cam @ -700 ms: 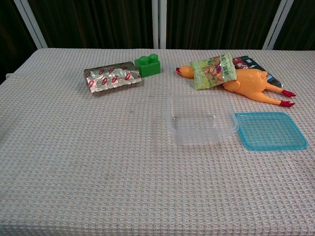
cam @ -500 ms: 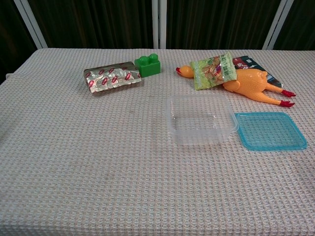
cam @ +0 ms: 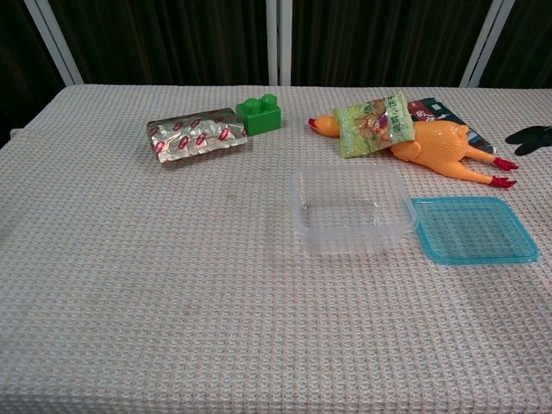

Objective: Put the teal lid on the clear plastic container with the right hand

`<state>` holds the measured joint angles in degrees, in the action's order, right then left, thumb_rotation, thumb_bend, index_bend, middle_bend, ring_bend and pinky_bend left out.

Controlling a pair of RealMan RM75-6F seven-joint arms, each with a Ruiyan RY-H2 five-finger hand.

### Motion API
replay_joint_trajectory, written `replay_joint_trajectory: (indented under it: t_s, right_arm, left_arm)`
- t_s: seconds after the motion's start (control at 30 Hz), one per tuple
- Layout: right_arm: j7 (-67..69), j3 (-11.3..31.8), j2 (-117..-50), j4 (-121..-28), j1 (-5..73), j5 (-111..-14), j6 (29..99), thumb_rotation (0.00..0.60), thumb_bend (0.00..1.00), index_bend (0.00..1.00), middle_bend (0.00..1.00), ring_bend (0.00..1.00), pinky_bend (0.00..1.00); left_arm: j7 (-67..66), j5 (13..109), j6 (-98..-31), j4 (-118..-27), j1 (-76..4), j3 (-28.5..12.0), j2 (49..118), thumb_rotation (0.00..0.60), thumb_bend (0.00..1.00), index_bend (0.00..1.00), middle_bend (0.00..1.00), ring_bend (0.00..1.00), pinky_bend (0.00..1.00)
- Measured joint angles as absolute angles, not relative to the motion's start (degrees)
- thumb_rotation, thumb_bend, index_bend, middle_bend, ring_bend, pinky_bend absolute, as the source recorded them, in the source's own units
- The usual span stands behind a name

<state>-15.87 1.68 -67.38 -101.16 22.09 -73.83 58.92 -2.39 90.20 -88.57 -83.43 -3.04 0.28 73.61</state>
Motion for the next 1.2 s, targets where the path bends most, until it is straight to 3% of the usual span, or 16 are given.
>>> replay_joint_trajectory:
  t_s: [0.2,0.4,0.93,1.2]
  right_arm:
    - [-23.17,3.68,-72.74,-98.4,28.19,-64.78,52.39,0.6,0.03,0.0,0.15,0.0,0.0]
    - [-25.09,4.16,-76.14,-95.83,30.75,-59.93,50.24,0.6,0.03,0.0,0.15,0.0,0.0]
    - [-24.66,3.07,-78.81,-92.73,32.66,-57.91,50.15,0.6,0.03,0.0,0.18,0.0,0.0]
    - [-24.16,2.78,-79.5,-91.92,33.12,-57.9,50.64,0.6,0.08,0.0,0.24,0.0,0.0]
  left_arm:
    - [-2.1,90.2,-88.15,-83.39,-3.11,0.44,73.42,0.6,0.14,0.1,0.07,0.0,0.0]
    - [-1.8,90.01,-87.27,-83.4,-3.31,0.64,73.19,0.6,0.14,0.1,0.07,0.0,0.0]
    - [-1.26,89.79,-87.02,-83.1,-3.23,0.74,73.26,0.6,0.14,0.1,0.07,0.0,0.0]
    - [-1.41,89.71,-86.96,-83.36,-3.14,0.81,73.01,0.6,0.14,0.1,0.07,0.0,0.0]
